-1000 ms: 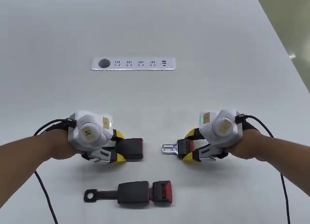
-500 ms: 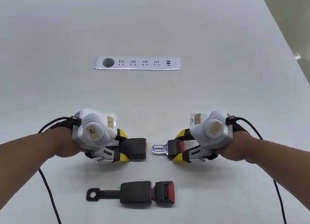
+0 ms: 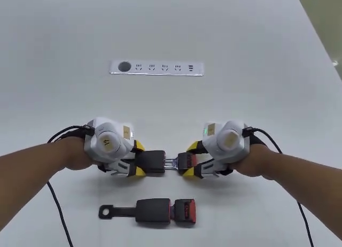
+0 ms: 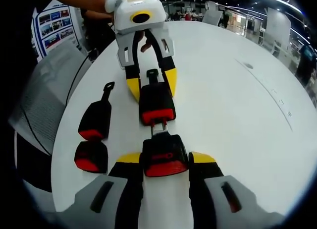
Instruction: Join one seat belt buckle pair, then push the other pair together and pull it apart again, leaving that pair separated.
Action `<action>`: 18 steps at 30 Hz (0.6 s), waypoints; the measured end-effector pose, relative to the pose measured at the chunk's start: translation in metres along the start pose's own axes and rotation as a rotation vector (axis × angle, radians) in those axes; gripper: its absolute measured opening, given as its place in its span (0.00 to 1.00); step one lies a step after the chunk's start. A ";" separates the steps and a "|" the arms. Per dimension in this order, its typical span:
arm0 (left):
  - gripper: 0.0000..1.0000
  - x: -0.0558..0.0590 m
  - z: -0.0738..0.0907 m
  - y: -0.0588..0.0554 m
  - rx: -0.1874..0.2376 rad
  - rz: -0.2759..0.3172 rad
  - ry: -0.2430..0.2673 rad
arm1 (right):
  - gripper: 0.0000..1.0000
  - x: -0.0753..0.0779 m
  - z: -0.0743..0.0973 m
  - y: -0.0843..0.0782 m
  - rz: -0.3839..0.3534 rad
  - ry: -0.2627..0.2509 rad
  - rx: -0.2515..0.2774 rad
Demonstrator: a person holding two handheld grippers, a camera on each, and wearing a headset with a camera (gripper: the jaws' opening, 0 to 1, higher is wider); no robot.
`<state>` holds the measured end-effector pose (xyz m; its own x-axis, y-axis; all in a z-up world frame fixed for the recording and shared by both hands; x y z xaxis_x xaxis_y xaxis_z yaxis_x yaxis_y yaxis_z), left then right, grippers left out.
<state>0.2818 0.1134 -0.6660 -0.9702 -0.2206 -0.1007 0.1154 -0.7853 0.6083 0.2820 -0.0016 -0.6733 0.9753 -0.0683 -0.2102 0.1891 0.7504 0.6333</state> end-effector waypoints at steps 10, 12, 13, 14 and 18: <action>0.33 -0.001 0.000 -0.001 0.008 0.001 -0.003 | 0.33 0.000 -0.001 0.005 0.018 -0.007 0.008; 0.33 -0.001 -0.001 -0.001 0.008 0.006 -0.002 | 0.33 0.000 0.000 0.004 0.019 -0.005 0.012; 0.33 -0.001 -0.001 -0.001 0.008 0.006 -0.002 | 0.33 0.000 -0.001 0.005 0.017 -0.004 0.015; 0.33 -0.001 -0.001 -0.001 0.007 0.006 -0.003 | 0.33 0.001 -0.001 0.005 0.019 -0.002 0.016; 0.33 -0.001 -0.001 0.000 0.007 0.003 -0.006 | 0.32 0.002 -0.002 0.005 0.022 0.000 0.016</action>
<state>0.2824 0.1134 -0.6666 -0.9710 -0.2198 -0.0941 0.1171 -0.7802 0.6144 0.2844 0.0033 -0.6721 0.9793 -0.0520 -0.1957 0.1692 0.7414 0.6493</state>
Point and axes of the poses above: the centre of the closed fingertips' face, and the gripper's own axes: z roughly backward along the fingers, x roughly to its right, y roughly out of its top, the point moved 3 cm from there along z, roughly backward along the fingers, and after that the axes turned 9 degrees about y, right-handed, at the moved point
